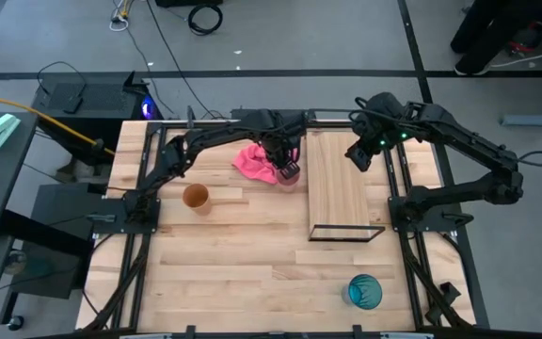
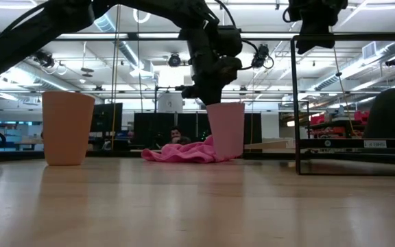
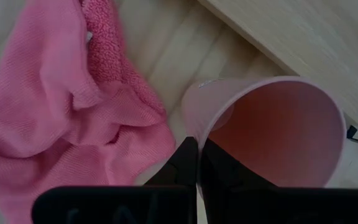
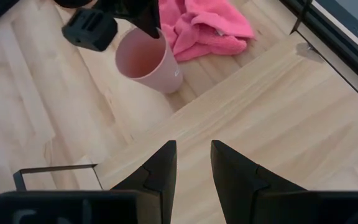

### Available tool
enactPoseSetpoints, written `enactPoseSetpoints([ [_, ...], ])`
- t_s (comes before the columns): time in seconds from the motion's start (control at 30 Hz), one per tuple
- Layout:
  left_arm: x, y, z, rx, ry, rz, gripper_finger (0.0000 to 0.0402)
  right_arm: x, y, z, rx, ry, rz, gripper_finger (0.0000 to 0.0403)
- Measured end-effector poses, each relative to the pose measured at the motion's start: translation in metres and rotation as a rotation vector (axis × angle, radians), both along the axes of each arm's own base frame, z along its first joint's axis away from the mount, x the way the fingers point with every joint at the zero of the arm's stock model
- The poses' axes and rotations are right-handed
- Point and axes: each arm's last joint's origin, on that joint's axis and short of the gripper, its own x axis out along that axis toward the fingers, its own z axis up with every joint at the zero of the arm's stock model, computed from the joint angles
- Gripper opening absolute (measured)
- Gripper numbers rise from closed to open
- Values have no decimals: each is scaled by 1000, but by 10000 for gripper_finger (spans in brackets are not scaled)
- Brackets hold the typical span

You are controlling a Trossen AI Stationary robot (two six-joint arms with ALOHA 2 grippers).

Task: Stack small to large cups/mugs on shelf
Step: Put the pink cup on the shelf

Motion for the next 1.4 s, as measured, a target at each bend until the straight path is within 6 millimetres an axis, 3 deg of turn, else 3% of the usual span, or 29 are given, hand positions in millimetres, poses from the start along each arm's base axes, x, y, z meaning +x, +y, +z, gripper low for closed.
enactPoseSetpoints([
  [0.13, 3, -3, -13, -18, 39, -9, 10, 1, 1, 0, 0, 0, 9, 107],
  [0.4, 5, -4, -13, -12, 31, -15, 14, 1, 1, 0, -2, -3, 9, 107],
  [0.83, 7, -6, -11, -87, -16, -22, 106, 2, 1, 1, -10, -15, 12, 107],
  [1.13, -9, -3, 31, -133, -120, 4, 138, 20, -9, -5, 13, -32, -7, 107],
  [1.4, -51, 21, 74, 12, -81, 83, 148, 57, -15, -25, 43, -2, 54, 107],
])
